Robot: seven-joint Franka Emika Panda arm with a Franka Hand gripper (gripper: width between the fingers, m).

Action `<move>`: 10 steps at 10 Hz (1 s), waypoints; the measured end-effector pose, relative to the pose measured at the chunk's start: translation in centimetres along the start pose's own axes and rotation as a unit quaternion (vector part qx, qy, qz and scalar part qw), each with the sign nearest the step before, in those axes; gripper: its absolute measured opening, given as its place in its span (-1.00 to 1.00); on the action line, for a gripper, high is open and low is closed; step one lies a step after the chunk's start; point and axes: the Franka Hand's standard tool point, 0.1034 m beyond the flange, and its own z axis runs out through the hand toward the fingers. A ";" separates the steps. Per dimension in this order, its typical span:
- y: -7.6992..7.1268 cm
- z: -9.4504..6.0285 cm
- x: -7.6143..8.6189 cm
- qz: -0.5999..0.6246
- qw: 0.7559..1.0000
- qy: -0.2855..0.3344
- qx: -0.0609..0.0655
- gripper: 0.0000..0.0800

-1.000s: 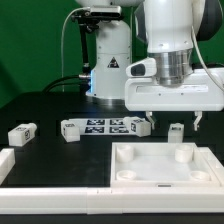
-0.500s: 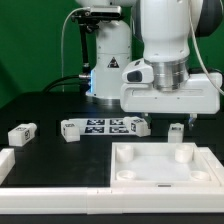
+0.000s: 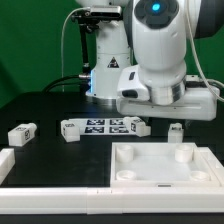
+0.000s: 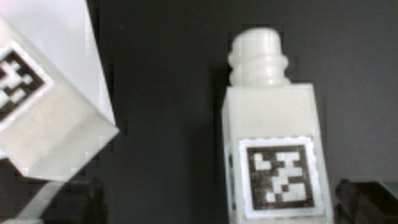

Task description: Assemble one leg

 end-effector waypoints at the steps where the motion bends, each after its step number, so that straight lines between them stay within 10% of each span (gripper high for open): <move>1: -0.7 -0.2 0.1 0.001 1.000 -0.017 -0.002 0.62; 10: -1.6 2.9 -0.1 -0.025 1.000 -0.011 -0.011 0.62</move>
Offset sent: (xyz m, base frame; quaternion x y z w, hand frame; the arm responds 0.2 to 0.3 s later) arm 0.0046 0.0176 0.0020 0.0418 -0.0083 -0.0132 0.9990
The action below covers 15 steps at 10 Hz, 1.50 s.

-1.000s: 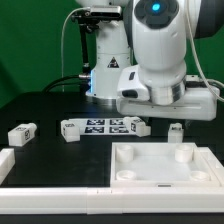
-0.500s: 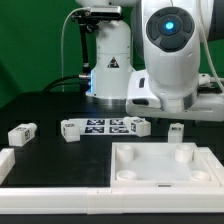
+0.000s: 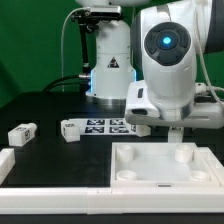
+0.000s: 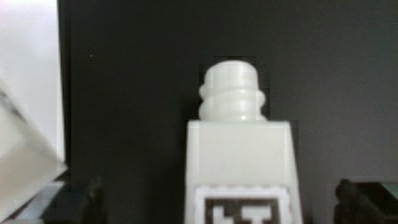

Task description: Assemble one leg

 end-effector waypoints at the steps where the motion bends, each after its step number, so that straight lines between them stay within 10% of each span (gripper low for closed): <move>1: -0.1 0.1 -0.1 -0.001 1.000 0.000 -0.001 0.62; 4: -0.2 0.0 -0.1 -0.002 1.000 -0.001 -0.002 0.32; 6: -0.1 -0.4 0.2 0.000 1.000 0.002 0.000 -0.28; 13: -0.1 -0.4 0.1 -0.001 1.000 0.003 0.000 -0.28; 15: -0.2 -2.7 -1.4 -0.005 1.000 0.003 -0.003 -0.27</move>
Offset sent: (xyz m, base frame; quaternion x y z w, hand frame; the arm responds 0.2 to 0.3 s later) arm 0.0019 -0.0010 0.0013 -0.0167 -0.0034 0.0058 0.9998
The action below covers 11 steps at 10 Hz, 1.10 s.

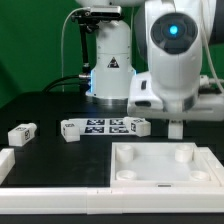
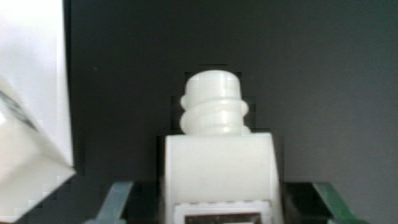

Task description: Assemble one leg

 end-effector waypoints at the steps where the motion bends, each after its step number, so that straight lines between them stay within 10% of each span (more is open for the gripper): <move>1: -0.2 -1.6 -1.0 0.001 1.000 0.001 0.000 -0.27; 5: -0.8 -3.8 -1.4 -0.005 0.999 0.040 0.004 -0.27; 8: -0.5 -4.3 0.5 -0.031 0.981 0.191 0.000 -0.27; 11: -1.1 -8.1 0.4 -0.044 0.954 0.295 0.009 -0.27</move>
Offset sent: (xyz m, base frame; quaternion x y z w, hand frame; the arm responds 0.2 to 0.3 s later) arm 0.0000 0.0000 0.0000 0.0000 0.0000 0.0000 1.0000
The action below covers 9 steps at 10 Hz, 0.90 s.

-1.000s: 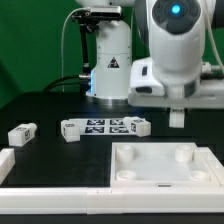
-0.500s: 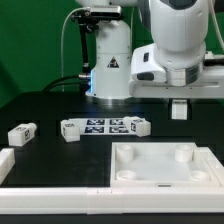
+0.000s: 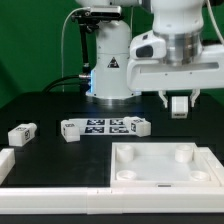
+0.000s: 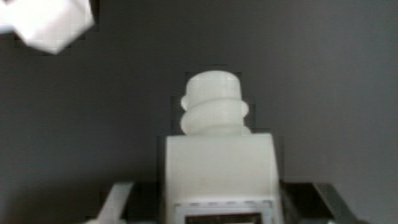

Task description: Assemble one leg

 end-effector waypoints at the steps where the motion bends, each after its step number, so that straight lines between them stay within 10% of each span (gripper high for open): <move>1: -0.3 -0.8 0.2 -0.017 0.999 0.049 0.001 -0.27; 4: -1.5 -2.2 1.3 -0.038 0.981 0.190 0.025 -0.27; 7: -1.4 -0.8 1.2 -0.060 0.981 0.185 0.020 -0.27; 9: -1.0 -1.0 5.0 -0.094 0.977 0.191 0.013 -0.27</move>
Offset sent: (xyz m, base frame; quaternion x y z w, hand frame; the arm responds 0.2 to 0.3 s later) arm 0.0000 0.0000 0.0000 0.0000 0.2667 0.0000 0.9638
